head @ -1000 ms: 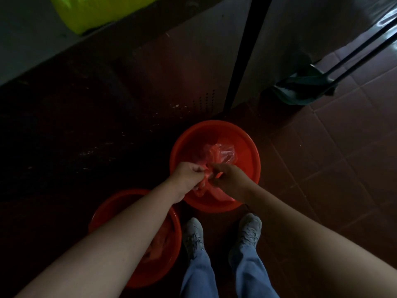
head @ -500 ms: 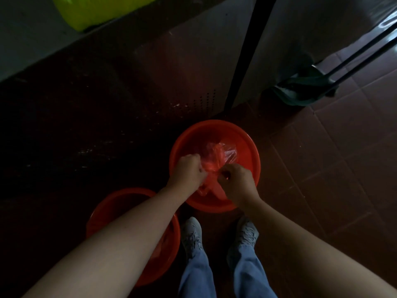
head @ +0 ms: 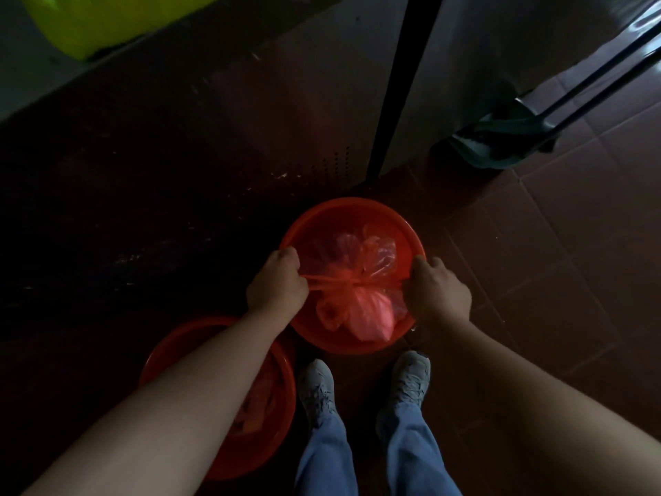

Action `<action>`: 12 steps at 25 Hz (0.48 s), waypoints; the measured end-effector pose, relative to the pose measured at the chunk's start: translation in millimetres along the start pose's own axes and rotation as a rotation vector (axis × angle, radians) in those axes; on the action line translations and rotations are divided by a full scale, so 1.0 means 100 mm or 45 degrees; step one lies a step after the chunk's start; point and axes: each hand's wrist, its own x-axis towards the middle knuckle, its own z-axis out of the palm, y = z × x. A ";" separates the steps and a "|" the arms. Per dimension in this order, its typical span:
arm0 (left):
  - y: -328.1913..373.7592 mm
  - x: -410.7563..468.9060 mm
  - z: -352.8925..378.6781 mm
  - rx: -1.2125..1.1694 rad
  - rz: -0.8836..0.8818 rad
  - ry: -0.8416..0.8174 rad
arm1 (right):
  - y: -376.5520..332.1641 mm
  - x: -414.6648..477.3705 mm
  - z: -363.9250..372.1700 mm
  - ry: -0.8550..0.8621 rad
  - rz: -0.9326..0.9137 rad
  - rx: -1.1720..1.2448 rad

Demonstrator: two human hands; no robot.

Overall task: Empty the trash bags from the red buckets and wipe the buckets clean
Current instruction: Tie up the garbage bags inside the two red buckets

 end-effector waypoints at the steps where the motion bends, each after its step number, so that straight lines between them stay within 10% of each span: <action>1: -0.01 0.03 0.00 -0.028 -0.047 -0.015 | 0.03 0.05 -0.03 0.013 0.005 0.011; 12: -0.29 0.12 0.07 -0.226 -0.060 -0.076 | 0.25 0.11 0.05 -0.002 -0.002 0.374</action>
